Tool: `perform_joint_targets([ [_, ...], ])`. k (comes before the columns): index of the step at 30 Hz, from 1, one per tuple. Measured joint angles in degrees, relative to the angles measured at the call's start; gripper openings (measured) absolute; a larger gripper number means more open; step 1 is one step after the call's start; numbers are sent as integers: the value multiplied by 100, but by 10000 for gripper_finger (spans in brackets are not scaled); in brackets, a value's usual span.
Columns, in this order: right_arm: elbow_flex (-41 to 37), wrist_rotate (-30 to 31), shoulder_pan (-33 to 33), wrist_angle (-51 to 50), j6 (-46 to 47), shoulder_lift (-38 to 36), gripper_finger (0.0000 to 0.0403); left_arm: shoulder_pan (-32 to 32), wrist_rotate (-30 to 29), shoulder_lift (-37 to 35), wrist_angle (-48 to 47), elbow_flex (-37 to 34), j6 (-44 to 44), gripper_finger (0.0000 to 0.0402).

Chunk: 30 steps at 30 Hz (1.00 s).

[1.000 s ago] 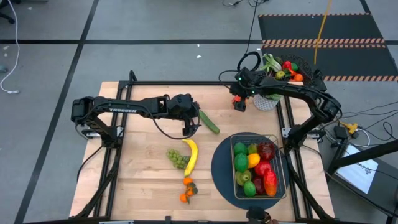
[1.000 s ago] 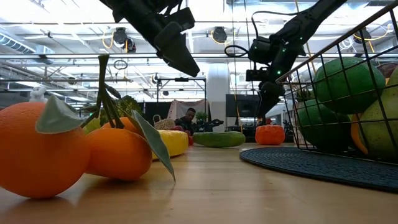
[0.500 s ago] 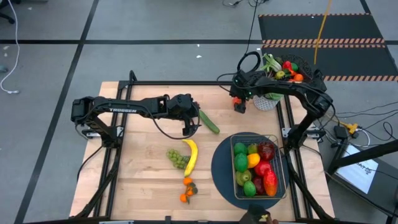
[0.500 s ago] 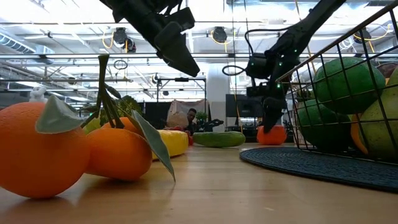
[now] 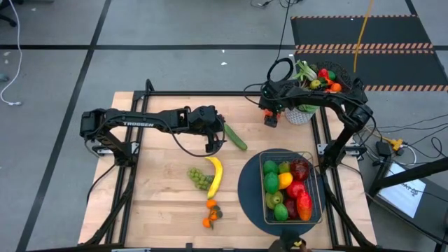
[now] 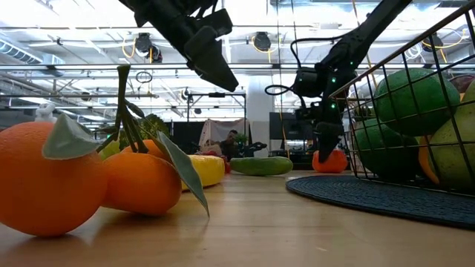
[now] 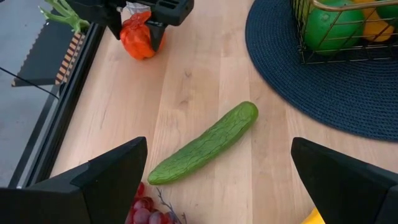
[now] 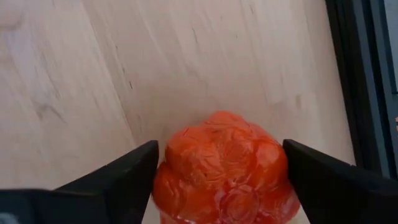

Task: Build produce basket
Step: Put the tangerine into the wire basket

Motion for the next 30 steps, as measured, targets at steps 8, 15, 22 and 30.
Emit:
perform_joint_targets([
  [8,-7,-24,287,-89,343,-330,318,0,0,0,-2,0,2,399],
  [15,-7,-26,838,-394,989,-1267,318,0,0,0,-4,0,12,399],
  [22,-7,-45,1599,-1050,2063,-2383,318,0,0,0,-52,0,11,399],
  [30,-720,-45,2781,-771,3526,-3720,318,0,0,0,-48,0,13,399],
])
